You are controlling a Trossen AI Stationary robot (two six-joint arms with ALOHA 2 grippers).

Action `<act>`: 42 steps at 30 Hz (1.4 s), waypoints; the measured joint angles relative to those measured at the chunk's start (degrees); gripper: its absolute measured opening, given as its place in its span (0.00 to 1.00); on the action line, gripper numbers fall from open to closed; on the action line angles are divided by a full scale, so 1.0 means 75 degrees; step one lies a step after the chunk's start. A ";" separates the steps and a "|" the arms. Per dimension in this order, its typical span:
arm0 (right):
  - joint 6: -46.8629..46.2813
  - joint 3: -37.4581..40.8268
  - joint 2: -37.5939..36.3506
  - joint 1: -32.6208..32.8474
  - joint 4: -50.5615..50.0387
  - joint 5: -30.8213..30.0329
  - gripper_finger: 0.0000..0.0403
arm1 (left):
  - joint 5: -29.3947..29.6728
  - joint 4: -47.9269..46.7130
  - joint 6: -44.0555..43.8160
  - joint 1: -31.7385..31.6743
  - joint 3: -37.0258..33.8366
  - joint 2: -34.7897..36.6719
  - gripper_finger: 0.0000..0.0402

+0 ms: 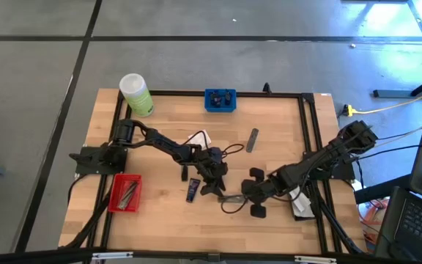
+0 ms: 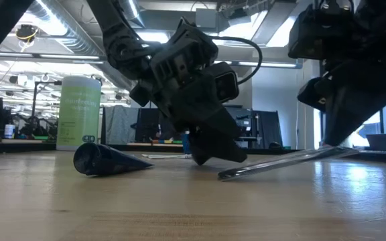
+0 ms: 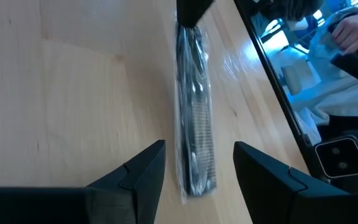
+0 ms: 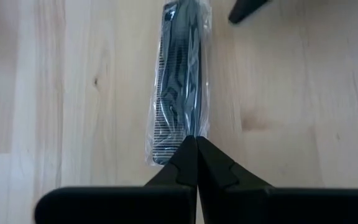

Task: Pick & Place Travel size toiletries
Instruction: Put the black hair comb into the red basket

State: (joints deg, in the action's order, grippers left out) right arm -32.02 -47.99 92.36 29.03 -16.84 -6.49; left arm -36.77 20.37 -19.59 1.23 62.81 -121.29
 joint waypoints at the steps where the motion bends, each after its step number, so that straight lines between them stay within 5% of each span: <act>1: 0.0054 0.0000 0.0000 -0.0030 0.0049 -0.0003 0.00 | -0.0003 0.0010 0.0005 0.0000 0.0005 -0.0024 0.46; 22: 0.0532 0.0000 0.0000 -0.0232 0.0531 0.0018 0.00 | 0.0265 -0.0331 -0.0198 0.0306 -0.0009 -0.0048 0.46; 28: -0.0115 0.0000 0.0000 -0.0211 0.0531 0.0550 0.01 | 0.0227 -0.0334 -0.0170 0.0293 -0.0015 -0.0048 0.46; 42: -0.0222 0.0000 0.0886 0.0606 0.0691 -0.0387 0.31 | 0.0204 -0.0334 -0.0176 0.0269 -0.0024 -0.0048 0.46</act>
State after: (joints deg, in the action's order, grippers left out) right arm -33.68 -47.99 99.00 33.58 -11.66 -9.40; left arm -35.24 17.87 -20.91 3.25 62.63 -121.64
